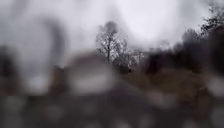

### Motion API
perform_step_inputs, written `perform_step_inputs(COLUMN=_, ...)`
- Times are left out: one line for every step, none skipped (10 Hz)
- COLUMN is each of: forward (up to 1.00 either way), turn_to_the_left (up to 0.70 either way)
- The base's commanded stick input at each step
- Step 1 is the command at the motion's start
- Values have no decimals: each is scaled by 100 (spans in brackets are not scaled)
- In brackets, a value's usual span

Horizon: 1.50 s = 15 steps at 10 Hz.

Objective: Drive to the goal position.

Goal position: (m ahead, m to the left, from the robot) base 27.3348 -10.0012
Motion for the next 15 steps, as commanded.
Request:
perform_step_inputs(forward=85, turn_to_the_left=6)
perform_step_inputs(forward=85, turn_to_the_left=17)
perform_step_inputs(forward=85, turn_to_the_left=29)
perform_step_inputs(forward=85, turn_to_the_left=28)
perform_step_inputs(forward=85, turn_to_the_left=17)
perform_step_inputs(forward=85, turn_to_the_left=10)
perform_step_inputs(forward=85, turn_to_the_left=8)
perform_step_inputs(forward=85, turn_to_the_left=7)
perform_step_inputs(forward=85, turn_to_the_left=5)
perform_step_inputs(forward=85, turn_to_the_left=3)
perform_step_inputs(forward=85, turn_to_the_left=1)
perform_step_inputs(forward=85, turn_to_the_left=0)
perform_step_inputs(forward=85, turn_to_the_left=0)
perform_step_inputs(forward=85, turn_to_the_left=0)
perform_step_inputs(forward=85, turn_to_the_left=0)
